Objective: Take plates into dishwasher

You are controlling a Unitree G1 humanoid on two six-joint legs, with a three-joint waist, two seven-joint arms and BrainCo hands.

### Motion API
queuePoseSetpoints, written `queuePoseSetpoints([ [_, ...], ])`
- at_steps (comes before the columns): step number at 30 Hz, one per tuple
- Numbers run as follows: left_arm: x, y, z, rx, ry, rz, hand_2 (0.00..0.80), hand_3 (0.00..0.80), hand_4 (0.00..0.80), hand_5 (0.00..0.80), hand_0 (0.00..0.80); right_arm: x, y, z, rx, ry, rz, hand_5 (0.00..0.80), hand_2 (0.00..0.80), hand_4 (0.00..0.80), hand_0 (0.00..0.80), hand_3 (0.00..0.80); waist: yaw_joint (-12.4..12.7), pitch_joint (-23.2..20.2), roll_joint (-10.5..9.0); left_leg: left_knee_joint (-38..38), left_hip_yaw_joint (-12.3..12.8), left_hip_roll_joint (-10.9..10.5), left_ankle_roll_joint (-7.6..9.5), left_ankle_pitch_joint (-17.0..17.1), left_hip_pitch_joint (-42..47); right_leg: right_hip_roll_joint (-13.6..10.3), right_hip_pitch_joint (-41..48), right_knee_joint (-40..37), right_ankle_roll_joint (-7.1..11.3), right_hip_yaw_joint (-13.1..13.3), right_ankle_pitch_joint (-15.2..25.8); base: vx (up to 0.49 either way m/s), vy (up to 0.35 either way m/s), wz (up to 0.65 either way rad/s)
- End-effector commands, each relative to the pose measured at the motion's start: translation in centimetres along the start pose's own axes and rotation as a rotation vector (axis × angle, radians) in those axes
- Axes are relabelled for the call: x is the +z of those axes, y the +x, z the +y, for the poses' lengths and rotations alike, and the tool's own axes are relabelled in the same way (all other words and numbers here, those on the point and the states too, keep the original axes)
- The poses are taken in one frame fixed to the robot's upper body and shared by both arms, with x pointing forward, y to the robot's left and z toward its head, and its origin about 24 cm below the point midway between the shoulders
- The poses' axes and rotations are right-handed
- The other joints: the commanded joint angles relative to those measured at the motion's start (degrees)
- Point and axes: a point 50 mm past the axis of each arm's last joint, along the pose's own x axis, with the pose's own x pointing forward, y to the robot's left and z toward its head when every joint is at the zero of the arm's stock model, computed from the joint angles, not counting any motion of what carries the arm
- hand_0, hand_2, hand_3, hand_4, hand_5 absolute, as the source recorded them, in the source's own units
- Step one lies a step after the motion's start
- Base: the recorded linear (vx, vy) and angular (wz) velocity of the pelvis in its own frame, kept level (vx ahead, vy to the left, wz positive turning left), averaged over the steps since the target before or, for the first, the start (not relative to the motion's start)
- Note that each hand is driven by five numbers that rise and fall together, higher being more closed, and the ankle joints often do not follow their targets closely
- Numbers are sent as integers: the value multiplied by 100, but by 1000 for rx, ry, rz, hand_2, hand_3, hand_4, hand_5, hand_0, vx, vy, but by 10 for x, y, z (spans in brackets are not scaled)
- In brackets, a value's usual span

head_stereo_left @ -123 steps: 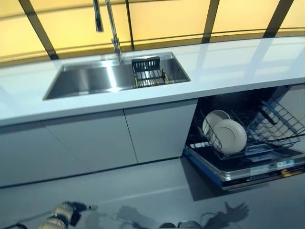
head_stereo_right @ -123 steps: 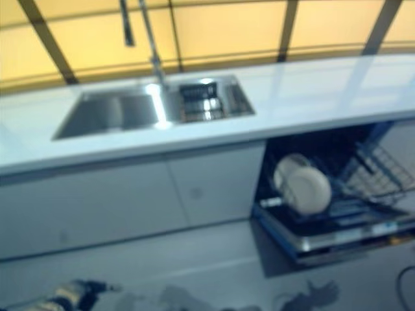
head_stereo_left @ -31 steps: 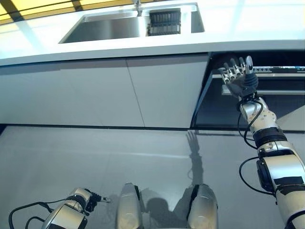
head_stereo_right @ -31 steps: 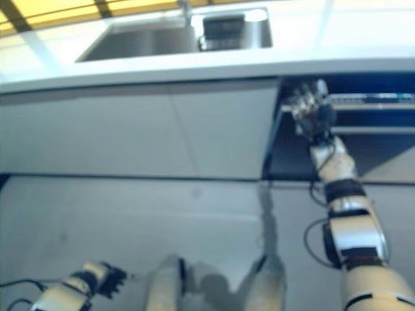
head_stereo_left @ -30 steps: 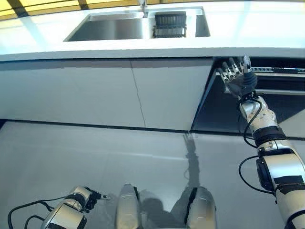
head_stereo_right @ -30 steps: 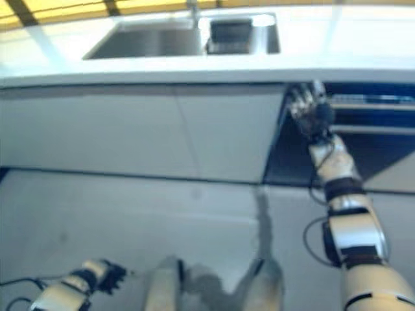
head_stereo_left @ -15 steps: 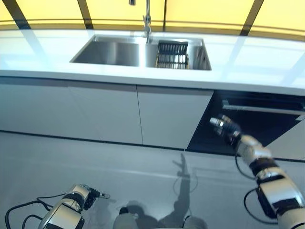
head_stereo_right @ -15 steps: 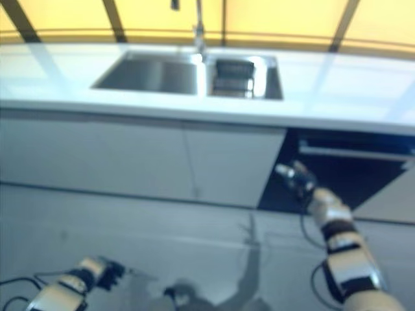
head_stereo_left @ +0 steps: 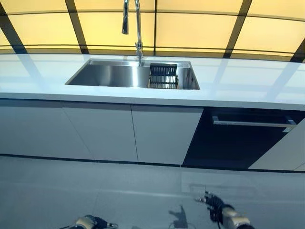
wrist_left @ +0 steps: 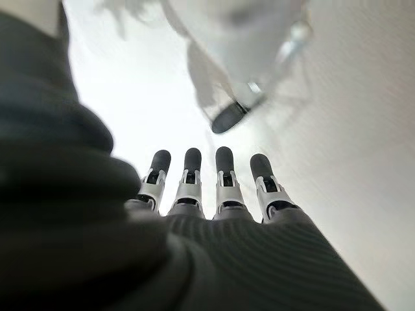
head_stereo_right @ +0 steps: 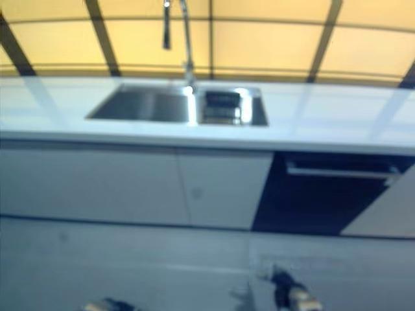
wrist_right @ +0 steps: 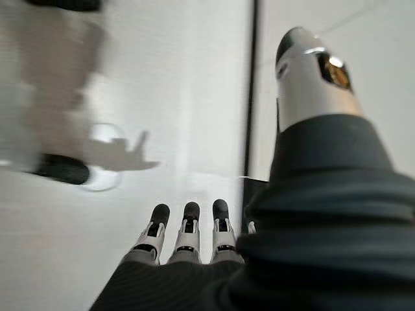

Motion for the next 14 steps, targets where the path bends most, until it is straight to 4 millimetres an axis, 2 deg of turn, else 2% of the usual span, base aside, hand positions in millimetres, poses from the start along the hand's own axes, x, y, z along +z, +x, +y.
queuePoseSetpoints([
  [1,17,1,-1,-6,129,-49,0,0,0,0,0,11,3,-6,-77,-73,36,0,0,0,0,0,34,225,80,20,80,59,181,-110,74,-200,34,197,19,-219,-24,35,23,-2],
  [5,13,1,-2,-18,78,-34,0,0,0,0,0,-5,2,-5,-70,-322,104,0,0,0,0,0,42,231,83,20,60,63,197,-161,150,-194,102,203,2,-183,-82,29,16,-1],
  [9,16,1,-4,-30,96,-60,0,0,0,0,0,-6,2,1,-55,-395,116,0,0,0,0,0,68,237,76,20,14,24,214,-193,165,-208,137,192,33,-202,-76,0,0,0],
  [14,17,3,-15,-53,107,-82,0,0,0,0,0,-6,2,5,-48,-448,101,0,0,0,0,0,59,242,46,20,10,20,228,-231,186,-190,146,184,52,-178,-86,0,0,0],
])
